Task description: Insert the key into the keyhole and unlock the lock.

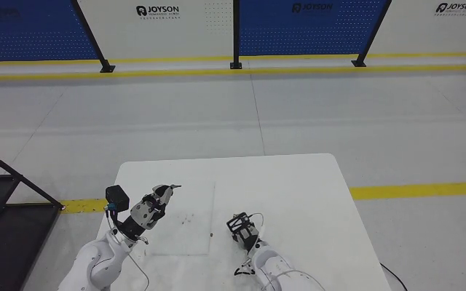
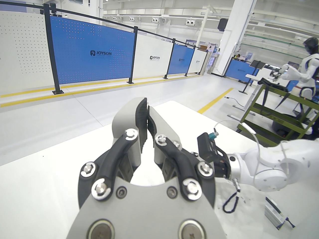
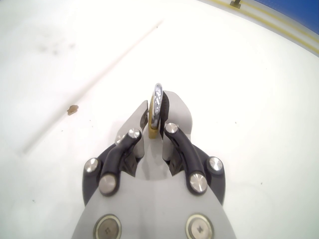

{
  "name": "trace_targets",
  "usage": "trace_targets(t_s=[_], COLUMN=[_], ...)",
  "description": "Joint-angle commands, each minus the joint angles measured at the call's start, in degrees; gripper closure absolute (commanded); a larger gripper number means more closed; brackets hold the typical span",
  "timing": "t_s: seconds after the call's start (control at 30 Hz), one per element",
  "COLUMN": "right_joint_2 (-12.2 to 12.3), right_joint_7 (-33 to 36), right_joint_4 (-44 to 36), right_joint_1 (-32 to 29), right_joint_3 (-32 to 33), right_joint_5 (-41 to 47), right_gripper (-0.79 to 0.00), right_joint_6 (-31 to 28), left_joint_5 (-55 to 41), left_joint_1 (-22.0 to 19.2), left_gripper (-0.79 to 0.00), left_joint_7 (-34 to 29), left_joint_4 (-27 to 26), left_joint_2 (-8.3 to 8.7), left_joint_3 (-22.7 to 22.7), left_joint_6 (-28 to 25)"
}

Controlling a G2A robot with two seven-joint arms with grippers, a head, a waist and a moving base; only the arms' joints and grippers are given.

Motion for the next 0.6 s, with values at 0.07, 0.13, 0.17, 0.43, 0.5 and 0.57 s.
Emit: trace_targets(t_s=[0.07, 0.13, 0.17, 0.43, 0.5, 0.57], right_joint_2=[0.29, 0.71, 1.00, 4.75, 5.21, 5.58], right_joint_7=[-1.77, -3.75, -5.13, -20.35, -22.85, -24.85], right_joint_4=[-1.42, -3.26, -4.40, -11.44, -11.69, -11.23], right_joint_1=[-0.82, -1.82, -2.51, -7.76, -8.08, -7.96], right_joint_3=[1.27, 2.81, 3.89, 16.05, 17.55, 18.38], right_joint_5=[0.40, 1.51, 2.68, 17.05, 19.03, 21.30], right_gripper=[0.000, 0.000, 0.000, 0.000, 0.000, 0.000], right_joint_6=[-0.85, -2.09, -3.49, -37.17, -43.08, -50.28], left_joint_5=[0.00, 0.00, 0.00, -5.35, -7.92, -11.88], left_joint_1=[0.00, 0.00, 0.00, -0.73, -0.98, -1.53], left_gripper=[0.000, 0.000, 0.000, 0.000, 0.000, 0.000], left_joint_7=[0.00, 0.00, 0.00, -0.76, -0.43, -0.05], left_joint_4=[0.00, 0.00, 0.00, -0.44, -0.52, -0.11], left_joint_2=[0.00, 0.00, 0.00, -0.17, -0.29, -0.41], left_joint_3=[0.00, 0.00, 0.00, 2.38, 3.55, 4.99], left_joint_6=[0.00, 0.00, 0.00, -2.45, -3.58, -5.83])
